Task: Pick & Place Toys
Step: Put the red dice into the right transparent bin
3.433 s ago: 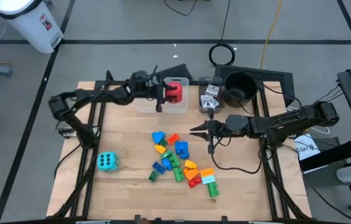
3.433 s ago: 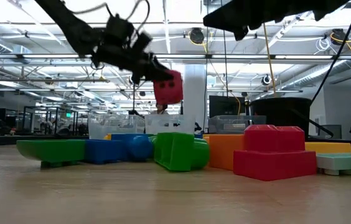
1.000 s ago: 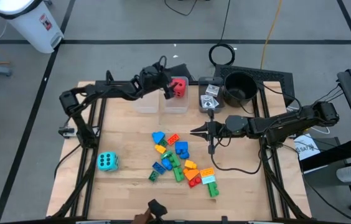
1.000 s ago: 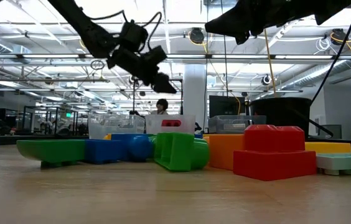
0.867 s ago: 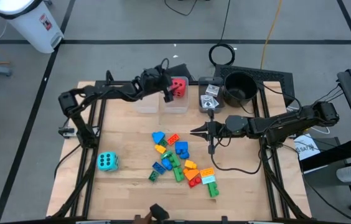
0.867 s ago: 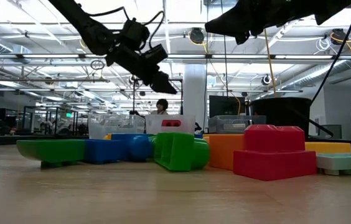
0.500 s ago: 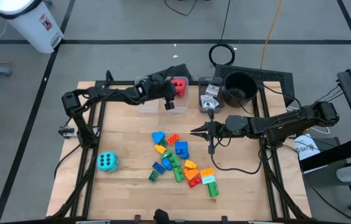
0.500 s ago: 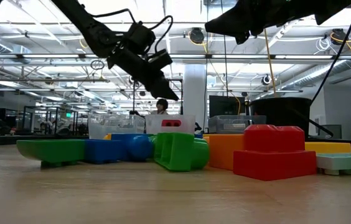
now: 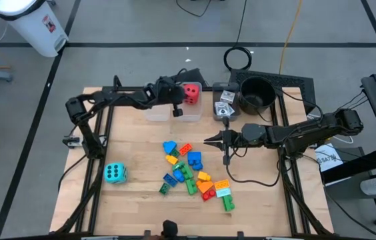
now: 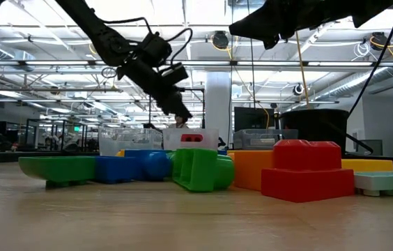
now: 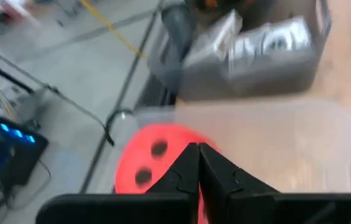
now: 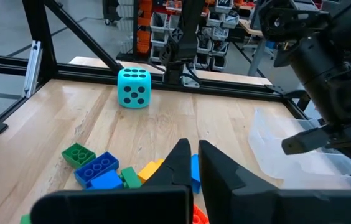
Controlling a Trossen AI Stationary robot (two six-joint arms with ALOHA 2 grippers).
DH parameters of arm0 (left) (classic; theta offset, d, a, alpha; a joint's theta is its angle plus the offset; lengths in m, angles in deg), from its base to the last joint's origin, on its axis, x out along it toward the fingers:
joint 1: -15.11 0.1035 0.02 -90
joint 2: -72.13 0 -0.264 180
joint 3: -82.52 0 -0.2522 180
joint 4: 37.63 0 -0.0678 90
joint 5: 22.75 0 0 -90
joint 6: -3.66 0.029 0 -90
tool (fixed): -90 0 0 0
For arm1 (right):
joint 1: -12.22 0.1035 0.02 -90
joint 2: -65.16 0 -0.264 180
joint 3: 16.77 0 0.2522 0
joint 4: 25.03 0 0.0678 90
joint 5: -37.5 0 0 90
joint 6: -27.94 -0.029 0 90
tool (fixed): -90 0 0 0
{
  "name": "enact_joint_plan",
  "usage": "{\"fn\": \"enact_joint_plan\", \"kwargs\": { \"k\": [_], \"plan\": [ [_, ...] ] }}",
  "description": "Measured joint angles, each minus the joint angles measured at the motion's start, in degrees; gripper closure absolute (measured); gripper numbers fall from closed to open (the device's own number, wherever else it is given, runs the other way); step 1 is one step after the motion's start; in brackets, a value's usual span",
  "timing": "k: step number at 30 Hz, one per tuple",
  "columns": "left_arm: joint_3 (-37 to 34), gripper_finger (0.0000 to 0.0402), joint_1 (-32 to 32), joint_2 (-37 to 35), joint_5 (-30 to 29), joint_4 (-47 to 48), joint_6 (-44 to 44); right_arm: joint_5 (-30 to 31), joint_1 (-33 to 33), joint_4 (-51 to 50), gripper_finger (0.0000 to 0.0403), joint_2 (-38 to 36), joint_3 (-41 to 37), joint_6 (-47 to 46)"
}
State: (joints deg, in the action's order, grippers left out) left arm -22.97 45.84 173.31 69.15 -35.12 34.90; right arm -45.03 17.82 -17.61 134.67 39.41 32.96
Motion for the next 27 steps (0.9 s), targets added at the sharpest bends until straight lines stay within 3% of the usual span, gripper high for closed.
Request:
{"fn": "enact_joint_plan", "kwargs": {
  "k": [10,20,27],
  "plan": [
    [0.0,0.0397,2.3,1.3,8.5,3.3,-1.0,0.0,0.0,0.1,0.0401,0.0,0.0,0.2],
    [2.7,0.0399,1.7,6.3,8.0,0.0,-1.5,0.0,0.0,0.4,0.0402,0.0,0.0,0.2],
    [7.7,0.0399,2.3,8.0,4.7,6.6,-4.3,0.0,0.0,0.4,0.0401,0.0,0.0,0.2]
  ]
}}
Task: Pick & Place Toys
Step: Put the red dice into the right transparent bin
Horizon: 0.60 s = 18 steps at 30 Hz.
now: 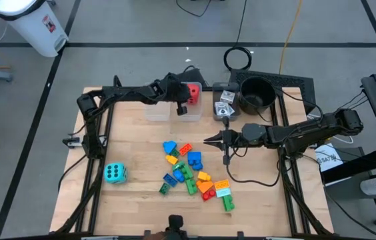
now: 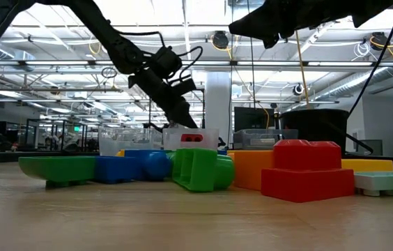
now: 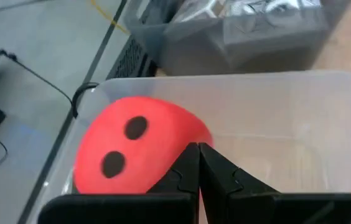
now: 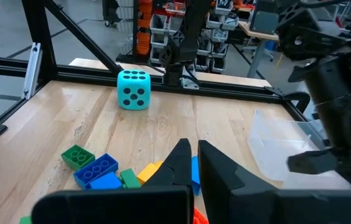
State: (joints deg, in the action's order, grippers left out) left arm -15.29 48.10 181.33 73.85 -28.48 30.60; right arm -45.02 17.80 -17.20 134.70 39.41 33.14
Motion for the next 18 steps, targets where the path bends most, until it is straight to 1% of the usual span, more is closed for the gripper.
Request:
{"fn": "enact_joint_plan", "kwargs": {
  "k": [3,6,7,10,13,15,18],
  "plan": [
    [1.7,0.0397,0.1,0.6,-0.7,3.9,-0.5,0.0,0.0,0.0,0.0402,0.0,0.0,0.0],
    [2.1,0.0399,-0.5,1.1,-5.6,0.9,-1.3,0.1,0.0,-0.1,0.0401,0.0,0.0,0.0],
    [2.1,0.0398,-0.5,1.0,-6.3,0.3,-2.1,0.0,0.0,-0.1,0.0401,0.0,0.0,0.0],
    [2.1,0.0393,-0.4,0.9,-4.4,0.1,-2.5,0.0,0.0,-0.5,0.0402,0.0,0.0,0.0],
    [2.1,0.0398,-0.7,0.7,-1.7,-0.1,-2.7,0.0,0.0,-0.6,0.0401,0.0,0.0,0.0],
    [2.1,0.0397,-1.0,0.6,-1.5,-0.2,-2.7,0.0,0.0,-0.8,0.04,0.0,0.0,0.1],
    [2.1,0.0383,-1.0,0.6,-2.5,0.2,-2.7,0.0,0.0,-0.8,0.0399,0.0,0.0,0.1]
  ]
}}
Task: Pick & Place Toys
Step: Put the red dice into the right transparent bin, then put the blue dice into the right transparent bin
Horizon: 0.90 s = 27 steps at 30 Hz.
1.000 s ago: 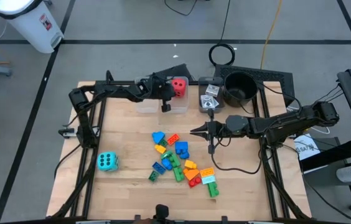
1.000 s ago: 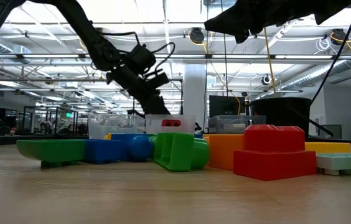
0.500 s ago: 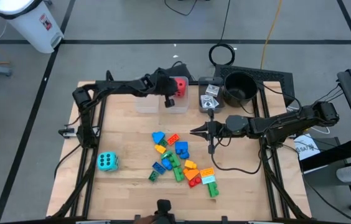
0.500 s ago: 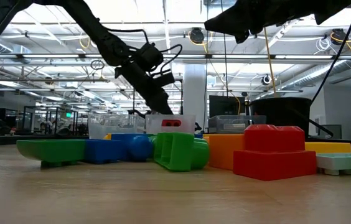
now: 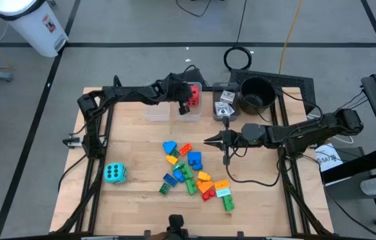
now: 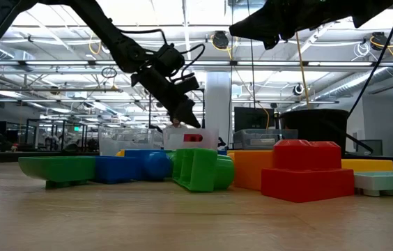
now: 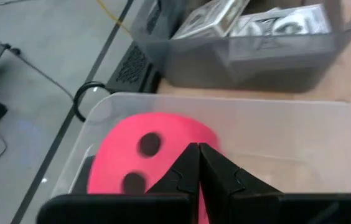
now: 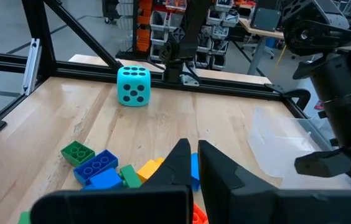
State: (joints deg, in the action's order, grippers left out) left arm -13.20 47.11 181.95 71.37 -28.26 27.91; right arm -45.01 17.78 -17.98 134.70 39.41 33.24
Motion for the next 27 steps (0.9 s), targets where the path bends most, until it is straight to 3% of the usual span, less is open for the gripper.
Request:
{"fn": "enact_joint_plan", "kwargs": {
  "k": [6,11,14,17,23,27],
  "plan": [
    [-0.1,0.037,-0.4,-4.8,-5.4,6.3,-1.4,0.0,0.0,-0.1,0.0399,0.0,0.0,0.0],
    [0.0,0.0368,-3.0,-16.0,-7.4,21.4,-4.8,0.0,0.0,0.0,0.0399,0.0,0.0,0.0],
    [0.0,0.0352,-5.7,-23.7,-5.3,31.4,-8.0,0.0,0.0,0.0,0.0399,0.0,0.0,0.0],
    [0.0,0.0308,-8.4,-30.5,-2.4,42.5,-12.8,0.0,0.0,0.0,0.0399,0.0,0.0,0.0],
    [0.0,0.0173,-14.0,-39.5,-2.1,67.8,-24.3,0.0,0.4,0.8,0.0399,0.0,0.0,-0.1],
    [-1.2,0.0114,-20.4,-43.6,-2.5,85.6,-42.3,-0.1,1.1,0.9,0.0399,0.0,0.0,-0.1]
  ]
}}
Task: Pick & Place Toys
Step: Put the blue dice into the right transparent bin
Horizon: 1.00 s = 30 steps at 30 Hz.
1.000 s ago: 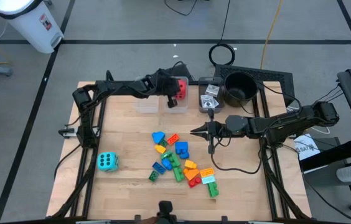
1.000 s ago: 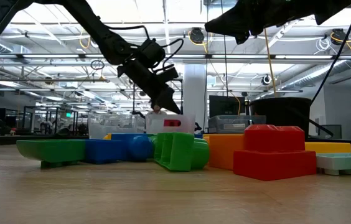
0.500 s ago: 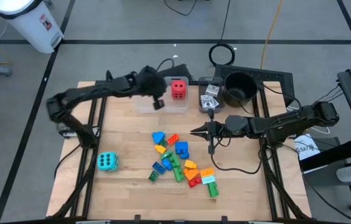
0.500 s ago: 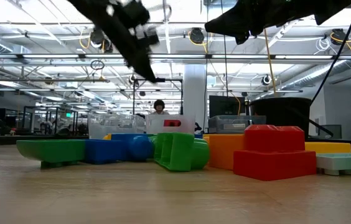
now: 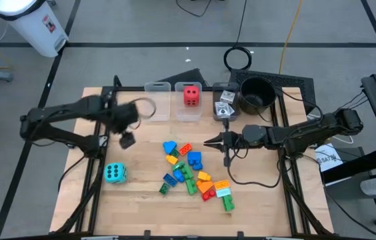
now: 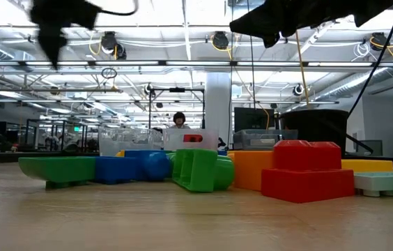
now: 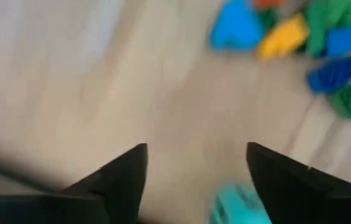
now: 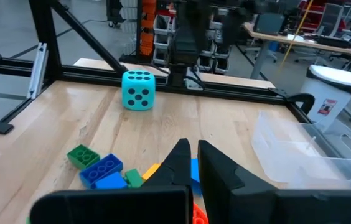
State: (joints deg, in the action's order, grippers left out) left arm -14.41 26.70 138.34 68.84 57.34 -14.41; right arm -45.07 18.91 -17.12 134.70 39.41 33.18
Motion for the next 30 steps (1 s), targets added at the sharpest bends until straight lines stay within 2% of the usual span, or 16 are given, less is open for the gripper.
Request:
{"fn": "enact_joint_plan", "kwargs": {
  "k": [5,8,11,18,24,30],
  "plan": [
    [-7.3,0.0101,-13.9,-7.9,-0.2,9.1,-27.3,0.0,1.9,1.4,0.0399,0.0,0.0,0.0],
    [-13.0,0.0111,-22.8,-11.5,0.1,8.2,-42.9,0.0,3.5,1.8,0.0399,0.0,0.0,0.0],
    [-18.6,0.0123,-31.0,-13.4,2.3,6.8,-53.5,0.0,4.9,2.3,0.0399,0.0,0.0,0.0],
    [-27.1,0.0145,-41.9,-13.3,6.3,-2.9,-66.1,0.0,6.3,3.6,0.0399,0.0,0.0,0.2],
    [-26.8,0.0146,-47.2,-11.4,-1.8,-5.0,-78.5,0.0,6.2,3.9,0.0399,0.0,0.0,0.2],
    [-26.8,0.0147,-48.3,-9.7,0.8,-4.5,-74.5,0.0,6.2,3.8,0.0399,0.0,0.0,0.2]
  ]
}}
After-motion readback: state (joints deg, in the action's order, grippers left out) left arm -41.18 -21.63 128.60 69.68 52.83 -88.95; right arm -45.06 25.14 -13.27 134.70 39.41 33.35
